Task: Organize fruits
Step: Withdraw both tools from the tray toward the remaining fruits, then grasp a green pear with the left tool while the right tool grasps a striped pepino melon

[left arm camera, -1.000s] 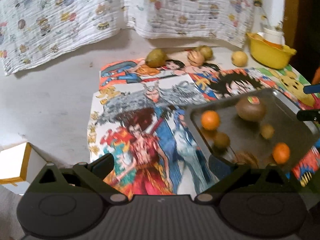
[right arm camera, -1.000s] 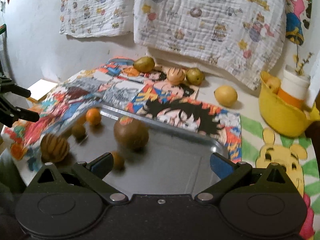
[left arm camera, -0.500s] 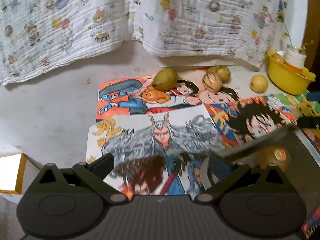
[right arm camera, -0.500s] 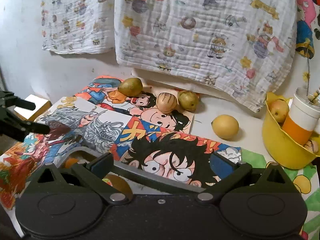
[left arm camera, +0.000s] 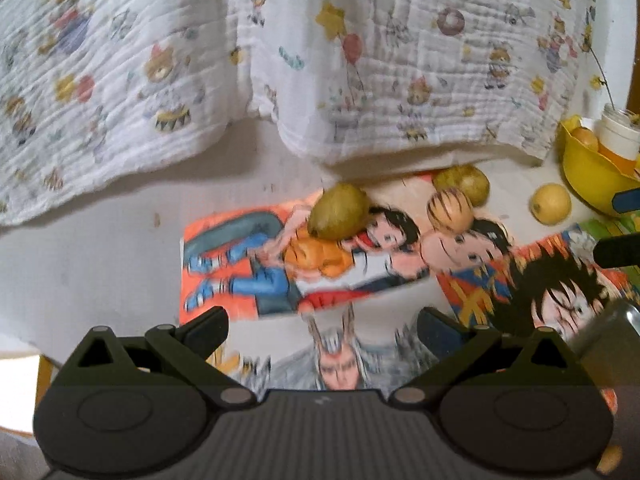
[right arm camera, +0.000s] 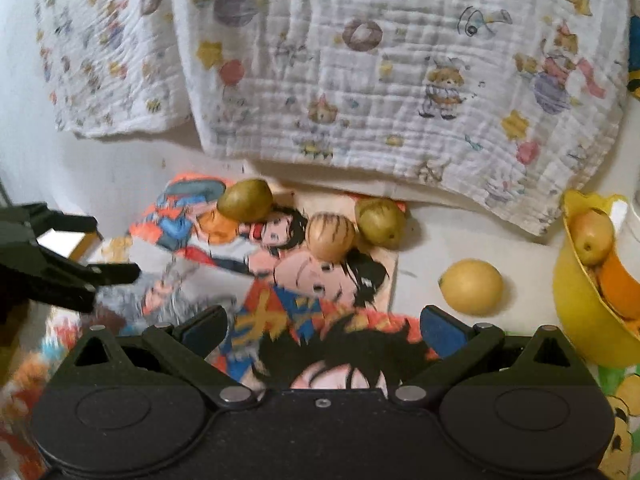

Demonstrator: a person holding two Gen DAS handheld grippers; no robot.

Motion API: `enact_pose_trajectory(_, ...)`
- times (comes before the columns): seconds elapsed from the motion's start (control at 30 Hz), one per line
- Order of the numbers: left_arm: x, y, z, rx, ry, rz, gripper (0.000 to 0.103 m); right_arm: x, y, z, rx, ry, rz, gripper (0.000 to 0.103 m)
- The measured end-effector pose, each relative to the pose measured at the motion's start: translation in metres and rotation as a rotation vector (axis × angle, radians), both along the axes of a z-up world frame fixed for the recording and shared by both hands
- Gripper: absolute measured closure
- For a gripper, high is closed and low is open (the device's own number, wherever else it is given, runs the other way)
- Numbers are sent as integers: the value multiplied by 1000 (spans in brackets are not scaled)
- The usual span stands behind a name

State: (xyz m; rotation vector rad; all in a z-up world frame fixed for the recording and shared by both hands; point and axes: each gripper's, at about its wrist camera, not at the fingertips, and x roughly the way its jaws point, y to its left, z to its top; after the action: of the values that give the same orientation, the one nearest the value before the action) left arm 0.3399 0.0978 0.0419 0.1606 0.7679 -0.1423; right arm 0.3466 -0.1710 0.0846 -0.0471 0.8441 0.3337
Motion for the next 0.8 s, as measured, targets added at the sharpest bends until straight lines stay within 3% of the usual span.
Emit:
enact_pose_trajectory(0.17,29,-4,-1,-7,-63,-17,1,35,3,-9,94,40,-60,1)
enact_pose_trajectory(0.27,47,-4,-10,-12,-87,-38,1,50,6,-26,141,10,-87,1)
enact_pose_trajectory(0.47,78,-2,-29,-8,-103,-76,1,71,12,-65,144,44,-126,2)
enact_pose_trajectory(0.8,114,-6,-52,-49,-85,-80,1,94,32,-92,84,-12,-65,17)
